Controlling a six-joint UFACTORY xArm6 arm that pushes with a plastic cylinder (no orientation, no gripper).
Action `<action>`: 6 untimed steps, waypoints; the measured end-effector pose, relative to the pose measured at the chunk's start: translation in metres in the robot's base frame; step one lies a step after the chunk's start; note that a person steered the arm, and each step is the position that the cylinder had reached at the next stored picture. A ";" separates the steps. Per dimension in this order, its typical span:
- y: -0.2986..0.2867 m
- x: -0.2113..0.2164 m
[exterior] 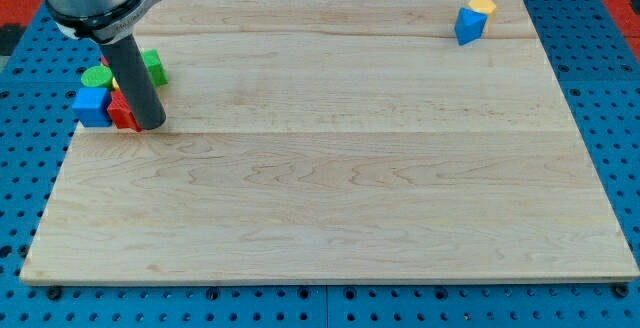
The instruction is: Move your arm to the center
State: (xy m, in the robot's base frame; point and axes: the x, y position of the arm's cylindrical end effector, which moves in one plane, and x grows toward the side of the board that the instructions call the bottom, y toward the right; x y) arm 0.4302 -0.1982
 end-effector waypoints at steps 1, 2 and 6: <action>0.001 0.000; 0.027 0.000; 0.332 0.015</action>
